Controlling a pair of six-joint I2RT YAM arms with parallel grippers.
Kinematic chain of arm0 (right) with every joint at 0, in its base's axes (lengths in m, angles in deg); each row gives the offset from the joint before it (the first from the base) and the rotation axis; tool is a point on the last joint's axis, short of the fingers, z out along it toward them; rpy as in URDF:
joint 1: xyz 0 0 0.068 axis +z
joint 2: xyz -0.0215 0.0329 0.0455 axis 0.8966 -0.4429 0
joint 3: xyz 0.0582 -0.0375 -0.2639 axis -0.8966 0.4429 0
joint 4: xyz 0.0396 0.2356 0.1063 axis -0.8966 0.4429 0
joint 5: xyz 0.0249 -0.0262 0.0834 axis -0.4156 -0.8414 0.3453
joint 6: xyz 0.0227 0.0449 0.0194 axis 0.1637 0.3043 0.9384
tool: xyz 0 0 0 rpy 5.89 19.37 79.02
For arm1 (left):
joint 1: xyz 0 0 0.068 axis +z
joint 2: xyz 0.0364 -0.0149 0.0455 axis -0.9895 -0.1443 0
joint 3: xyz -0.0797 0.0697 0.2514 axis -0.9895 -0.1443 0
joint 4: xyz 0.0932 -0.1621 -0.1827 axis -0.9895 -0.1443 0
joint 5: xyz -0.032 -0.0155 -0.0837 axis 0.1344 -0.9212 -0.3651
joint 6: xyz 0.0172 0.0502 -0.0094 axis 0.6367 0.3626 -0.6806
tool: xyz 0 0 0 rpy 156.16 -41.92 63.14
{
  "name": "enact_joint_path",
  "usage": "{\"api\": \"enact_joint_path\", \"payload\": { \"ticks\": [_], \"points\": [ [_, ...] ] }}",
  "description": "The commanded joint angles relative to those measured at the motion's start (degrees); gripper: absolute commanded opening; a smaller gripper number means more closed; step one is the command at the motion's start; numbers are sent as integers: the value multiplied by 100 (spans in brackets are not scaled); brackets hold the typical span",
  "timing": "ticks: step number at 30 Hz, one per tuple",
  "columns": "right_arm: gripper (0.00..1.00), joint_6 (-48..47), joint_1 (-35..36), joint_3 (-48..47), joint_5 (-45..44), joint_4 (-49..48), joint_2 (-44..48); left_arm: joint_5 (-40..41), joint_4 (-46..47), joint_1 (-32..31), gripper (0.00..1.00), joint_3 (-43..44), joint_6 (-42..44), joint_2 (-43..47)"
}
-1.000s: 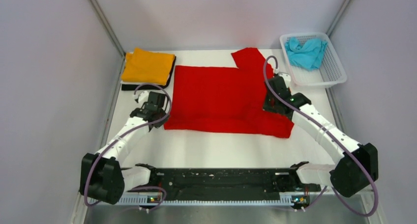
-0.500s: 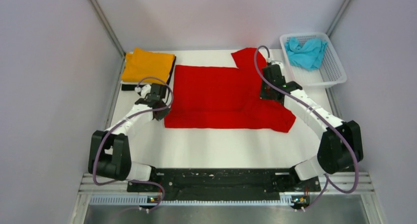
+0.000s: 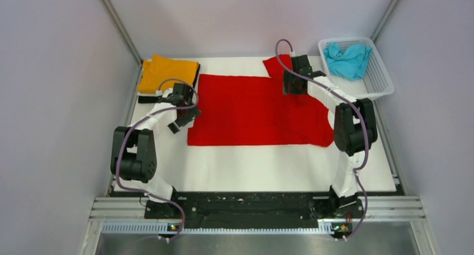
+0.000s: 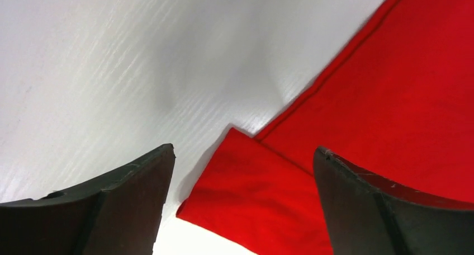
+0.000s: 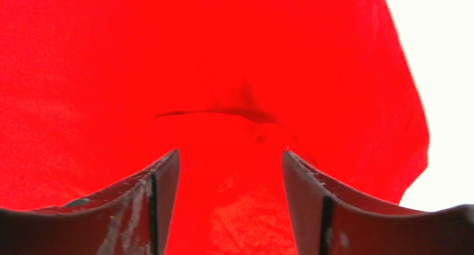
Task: Fold and stack the t-shirts
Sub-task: Fold the flattened tshirt in 1/3 of the way, then grab the side of the flattened tshirt furthest away from the robot with both arms
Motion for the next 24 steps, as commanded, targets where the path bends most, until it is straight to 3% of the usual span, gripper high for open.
{"api": "enact_joint_path", "payload": {
  "ticks": [1,3,4,7,12,20,24],
  "points": [
    [74,130,-52,-851,-312,71,60,-162,-386,16,99,526,139,236],
    [93,238,-56,-463,-28,-42,442,-259,-424,14,99,499,167,376],
    [98,260,-58,-124,167,-182,666,-323,-396,14,99,437,178,499],
    [99,447,-55,1063,620,-637,1436,-747,-64,14,99,93,282,756],
    [99,997,-58,2687,1832,-1640,2132,-2366,1026,-52,99,-211,407,563],
    [99,1336,-55,2895,1669,-1788,1161,-2884,1477,-345,99,344,298,-868],
    [99,1451,-48,3493,1534,-1867,1288,-2686,1420,-355,99,45,291,-903]
  ]
}}
